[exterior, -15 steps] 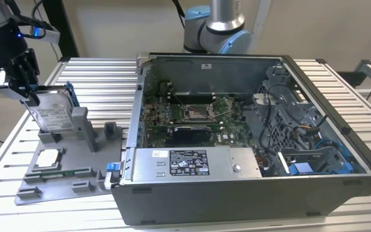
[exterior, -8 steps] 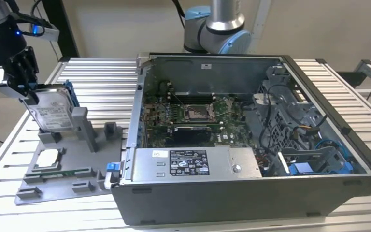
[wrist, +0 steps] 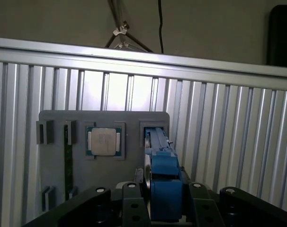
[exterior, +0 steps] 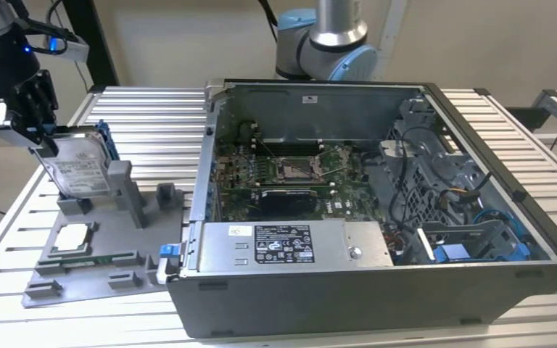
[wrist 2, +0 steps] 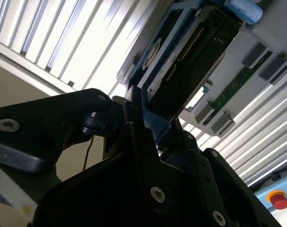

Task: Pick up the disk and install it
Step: 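Pick up the disk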

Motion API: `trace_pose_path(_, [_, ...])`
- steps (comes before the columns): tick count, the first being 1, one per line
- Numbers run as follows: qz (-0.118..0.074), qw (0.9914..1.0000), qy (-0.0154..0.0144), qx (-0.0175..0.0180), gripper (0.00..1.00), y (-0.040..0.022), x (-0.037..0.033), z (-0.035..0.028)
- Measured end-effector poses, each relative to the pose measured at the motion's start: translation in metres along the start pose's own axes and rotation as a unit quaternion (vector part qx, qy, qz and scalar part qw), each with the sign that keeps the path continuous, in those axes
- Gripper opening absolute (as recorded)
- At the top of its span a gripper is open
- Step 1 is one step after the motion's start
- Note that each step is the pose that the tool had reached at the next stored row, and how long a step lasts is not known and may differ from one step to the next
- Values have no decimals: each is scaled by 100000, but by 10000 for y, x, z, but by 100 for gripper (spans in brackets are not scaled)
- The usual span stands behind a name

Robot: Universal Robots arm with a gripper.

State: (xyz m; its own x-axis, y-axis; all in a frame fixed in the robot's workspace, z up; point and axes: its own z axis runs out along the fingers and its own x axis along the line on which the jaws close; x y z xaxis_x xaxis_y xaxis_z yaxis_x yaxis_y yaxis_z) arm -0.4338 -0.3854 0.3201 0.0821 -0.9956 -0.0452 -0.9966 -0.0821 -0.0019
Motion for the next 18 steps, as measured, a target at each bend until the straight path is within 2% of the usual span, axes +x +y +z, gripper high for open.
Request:
trace_pose_path(10, [0,100000,-12,-8,0,1,0,-13])
trace_pose_path(18, [-2,100000,-15,0,0,0,-8,-177])
